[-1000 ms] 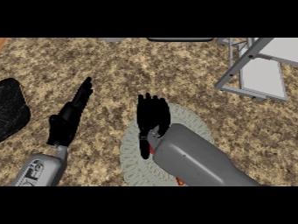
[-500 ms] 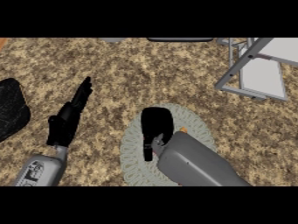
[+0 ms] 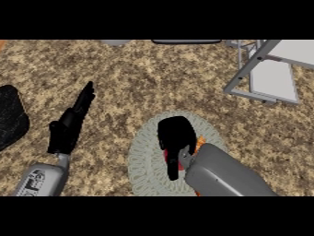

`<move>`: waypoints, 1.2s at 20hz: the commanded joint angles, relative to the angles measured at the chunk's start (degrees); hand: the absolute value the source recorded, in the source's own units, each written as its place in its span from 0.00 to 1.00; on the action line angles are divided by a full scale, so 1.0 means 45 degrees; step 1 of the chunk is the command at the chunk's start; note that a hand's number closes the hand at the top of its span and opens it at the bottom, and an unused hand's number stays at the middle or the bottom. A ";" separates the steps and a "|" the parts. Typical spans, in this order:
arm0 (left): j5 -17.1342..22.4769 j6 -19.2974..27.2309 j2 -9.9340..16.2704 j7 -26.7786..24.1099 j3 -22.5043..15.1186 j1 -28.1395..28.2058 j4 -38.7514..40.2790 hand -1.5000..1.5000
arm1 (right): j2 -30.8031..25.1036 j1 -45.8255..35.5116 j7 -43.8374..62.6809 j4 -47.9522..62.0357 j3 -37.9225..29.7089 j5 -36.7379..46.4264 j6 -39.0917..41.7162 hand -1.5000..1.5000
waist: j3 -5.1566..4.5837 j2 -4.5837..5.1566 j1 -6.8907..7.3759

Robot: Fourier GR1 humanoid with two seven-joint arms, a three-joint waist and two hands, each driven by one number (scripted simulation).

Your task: Pick the pear from the placemat and place it in the tiered shelf

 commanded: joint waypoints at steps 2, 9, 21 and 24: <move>0.0094 0.0105 -0.0037 -0.0025 0.0144 0.0193 0.0001 0.50 | -0.2088 0.0511 -0.4507 -0.2479 0.0942 -0.0477 0.0551 1.00 | 0.0140 -0.0125 -0.0417; 0.0236 0.0231 0.0024 0.0047 0.0425 0.0455 0.0031 0.50 | -0.4965 0.1236 -0.9393 -0.5190 0.0677 -0.1275 0.0251 1.00 | 0.0199 -0.0080 -0.0995; 0.0286 0.0439 0.0197 -0.0129 0.0734 0.0995 -0.0446 0.50 | -0.9414 0.3771 -1.7170 -0.5975 -0.4545 -0.6850 0.0824 1.00 | 0.0178 -0.0006 -0.1610; 0.0219 0.0481 0.0284 -0.0315 0.0826 0.1088 -0.0356 0.50 | -1.0664 0.3997 -1.8898 -0.4997 -0.6449 -0.8212 0.1464 1.00 | 0.0139 0.0047 -0.1601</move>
